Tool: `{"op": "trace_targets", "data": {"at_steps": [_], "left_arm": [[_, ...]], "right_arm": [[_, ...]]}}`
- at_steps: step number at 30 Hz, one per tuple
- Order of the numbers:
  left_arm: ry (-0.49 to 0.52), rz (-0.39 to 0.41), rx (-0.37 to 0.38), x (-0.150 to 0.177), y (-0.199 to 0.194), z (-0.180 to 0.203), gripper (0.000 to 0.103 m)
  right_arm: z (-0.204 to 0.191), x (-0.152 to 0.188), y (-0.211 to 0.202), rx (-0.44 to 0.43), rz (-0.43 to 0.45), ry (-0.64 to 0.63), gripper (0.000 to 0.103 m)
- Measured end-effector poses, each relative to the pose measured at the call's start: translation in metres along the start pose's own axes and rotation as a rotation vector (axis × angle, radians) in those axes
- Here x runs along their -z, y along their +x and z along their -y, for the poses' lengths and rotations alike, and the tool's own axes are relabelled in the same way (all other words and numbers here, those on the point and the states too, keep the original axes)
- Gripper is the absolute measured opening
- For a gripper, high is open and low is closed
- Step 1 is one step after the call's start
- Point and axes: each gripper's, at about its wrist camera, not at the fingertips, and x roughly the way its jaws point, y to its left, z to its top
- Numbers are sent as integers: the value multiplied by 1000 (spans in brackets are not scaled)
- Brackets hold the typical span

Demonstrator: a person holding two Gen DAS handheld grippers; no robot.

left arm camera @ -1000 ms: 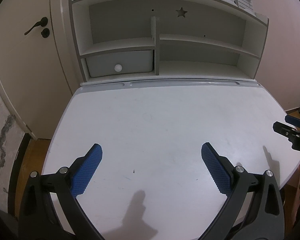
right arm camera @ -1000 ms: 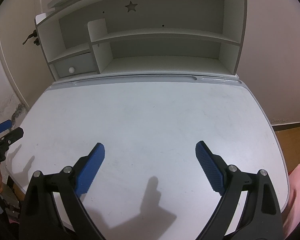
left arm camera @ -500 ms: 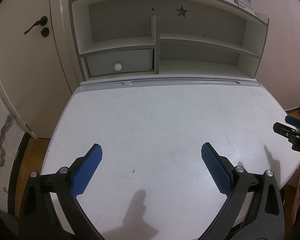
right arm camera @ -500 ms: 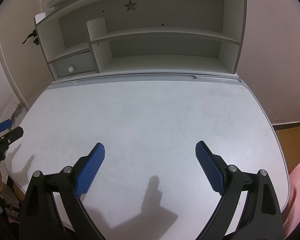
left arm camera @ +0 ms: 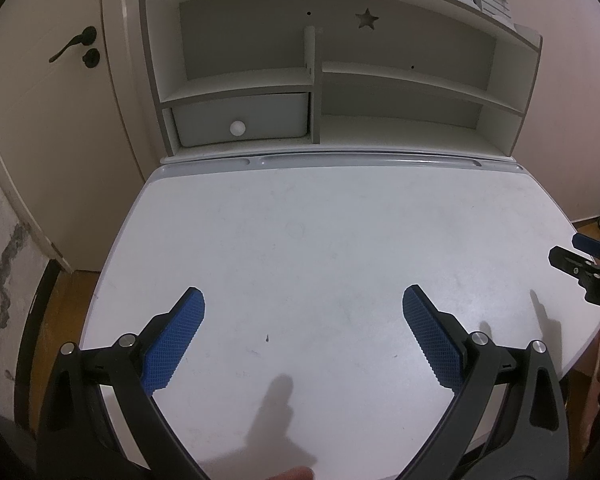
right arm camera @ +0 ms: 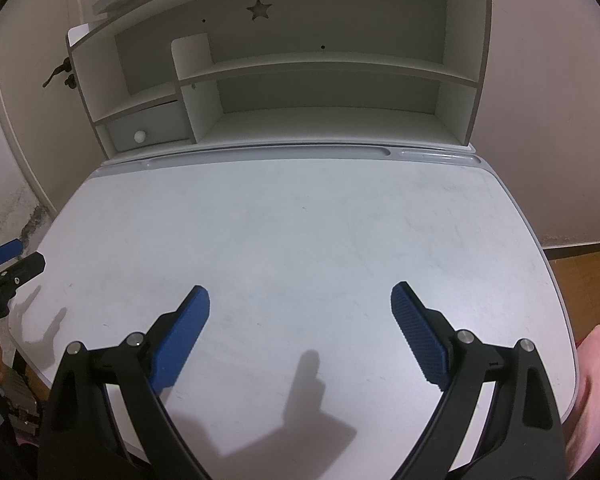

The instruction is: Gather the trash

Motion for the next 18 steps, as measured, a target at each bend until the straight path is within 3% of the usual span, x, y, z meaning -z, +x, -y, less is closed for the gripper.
{"op": "trace_targets", "data": {"at_steps": [18], "left_arm": [[8, 11, -4, 4, -2, 4, 96]], "right_arm": [[1, 2, 2, 1, -5, -3, 89]]}}
